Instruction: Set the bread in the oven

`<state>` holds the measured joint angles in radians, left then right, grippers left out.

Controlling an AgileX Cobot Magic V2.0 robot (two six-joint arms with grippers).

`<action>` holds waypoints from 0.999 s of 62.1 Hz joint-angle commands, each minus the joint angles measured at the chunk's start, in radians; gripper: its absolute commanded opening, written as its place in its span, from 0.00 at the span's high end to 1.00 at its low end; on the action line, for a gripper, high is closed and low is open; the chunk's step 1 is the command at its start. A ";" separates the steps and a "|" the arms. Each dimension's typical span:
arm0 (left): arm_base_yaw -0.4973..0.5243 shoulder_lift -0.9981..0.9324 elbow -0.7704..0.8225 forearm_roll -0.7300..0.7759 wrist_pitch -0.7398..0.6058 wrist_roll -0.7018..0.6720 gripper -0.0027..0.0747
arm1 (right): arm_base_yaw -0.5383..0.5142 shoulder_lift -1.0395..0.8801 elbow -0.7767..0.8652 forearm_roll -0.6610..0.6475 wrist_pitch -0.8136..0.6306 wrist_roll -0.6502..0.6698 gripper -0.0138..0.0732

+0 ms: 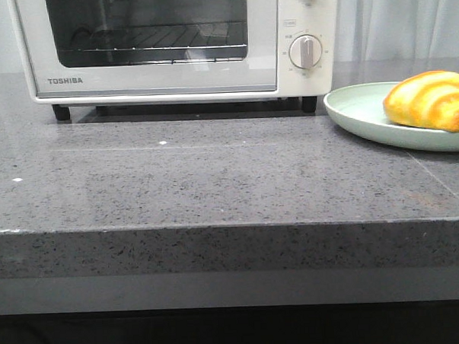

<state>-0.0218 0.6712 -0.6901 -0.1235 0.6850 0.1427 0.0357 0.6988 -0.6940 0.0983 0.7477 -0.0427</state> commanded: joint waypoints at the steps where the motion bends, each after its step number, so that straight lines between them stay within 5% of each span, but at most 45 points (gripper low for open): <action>1: -0.006 0.010 -0.033 -0.018 -0.062 -0.010 0.99 | -0.002 0.003 -0.031 -0.006 -0.063 -0.006 0.91; 23: -0.006 0.010 -0.033 -0.018 -0.061 -0.010 0.99 | -0.002 0.003 -0.031 -0.011 -0.057 -0.006 0.87; 37: -0.006 0.010 -0.033 -0.018 -0.061 -0.010 0.99 | -0.002 0.003 -0.031 -0.014 -0.057 -0.006 0.42; 43: -0.006 0.010 -0.033 -0.018 -0.061 -0.010 0.99 | -0.002 0.003 -0.031 -0.014 -0.057 -0.006 0.32; 62: -0.039 0.010 -0.037 -0.170 -0.160 0.074 0.99 | -0.002 0.003 -0.031 -0.013 -0.057 -0.006 0.32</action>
<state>-0.0318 0.6757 -0.6901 -0.1929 0.6506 0.1584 0.0357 0.6985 -0.6940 0.0932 0.7477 -0.0427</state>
